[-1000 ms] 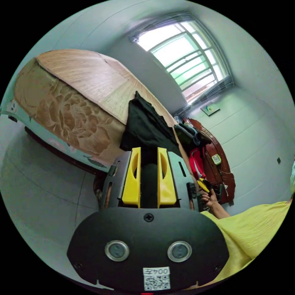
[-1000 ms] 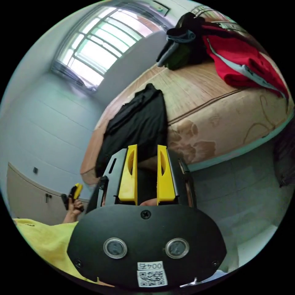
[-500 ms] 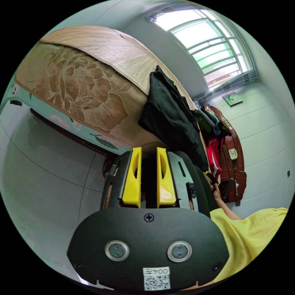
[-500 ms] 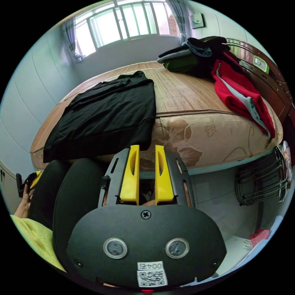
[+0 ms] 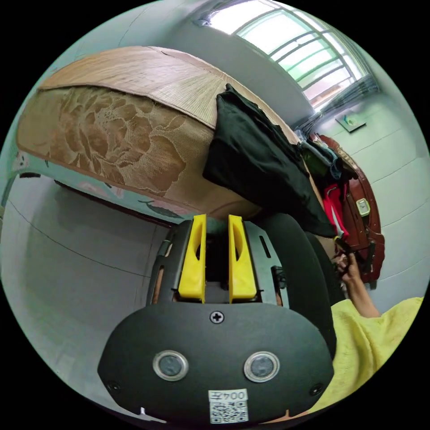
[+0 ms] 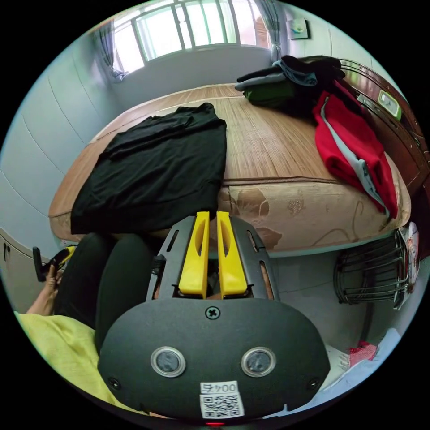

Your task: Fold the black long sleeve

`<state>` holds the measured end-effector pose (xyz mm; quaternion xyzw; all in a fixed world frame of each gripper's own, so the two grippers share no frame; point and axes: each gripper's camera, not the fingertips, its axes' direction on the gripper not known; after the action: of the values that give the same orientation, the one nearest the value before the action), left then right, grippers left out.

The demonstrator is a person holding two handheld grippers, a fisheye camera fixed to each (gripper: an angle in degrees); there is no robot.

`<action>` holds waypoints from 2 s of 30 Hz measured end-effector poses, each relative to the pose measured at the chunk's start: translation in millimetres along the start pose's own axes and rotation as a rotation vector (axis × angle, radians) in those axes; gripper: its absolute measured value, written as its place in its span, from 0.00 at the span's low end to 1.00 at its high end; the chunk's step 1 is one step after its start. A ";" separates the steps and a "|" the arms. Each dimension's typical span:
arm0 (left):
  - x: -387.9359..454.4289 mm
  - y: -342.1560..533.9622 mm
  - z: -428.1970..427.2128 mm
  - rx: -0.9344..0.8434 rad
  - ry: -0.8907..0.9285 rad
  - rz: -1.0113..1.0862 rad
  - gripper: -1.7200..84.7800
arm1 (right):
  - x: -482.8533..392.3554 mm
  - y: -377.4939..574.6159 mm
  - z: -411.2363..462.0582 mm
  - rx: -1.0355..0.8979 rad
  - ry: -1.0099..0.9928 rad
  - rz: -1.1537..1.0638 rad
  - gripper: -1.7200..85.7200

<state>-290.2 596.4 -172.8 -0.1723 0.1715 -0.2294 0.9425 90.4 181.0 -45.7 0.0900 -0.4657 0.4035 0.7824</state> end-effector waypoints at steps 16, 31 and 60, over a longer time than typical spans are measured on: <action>63.0 -12.1 11.4 0.104 -0.274 0.148 0.11 | -51.6 -52.6 -41.9 -0.002 -0.019 -0.029 0.06; 96.5 -22.8 -22.9 0.133 -0.179 0.280 0.10 | -49.1 -80.6 -55.6 -0.001 -0.062 0.011 0.06; 70.9 -21.2 -22.2 0.031 -0.203 0.319 0.11 | -33.7 -116.5 -93.5 0.002 -0.100 0.032 0.06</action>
<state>-247.8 538.3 -201.2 -0.1507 0.0973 -0.0613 0.9819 227.0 134.2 -96.8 0.1033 -0.5053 0.4116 0.7514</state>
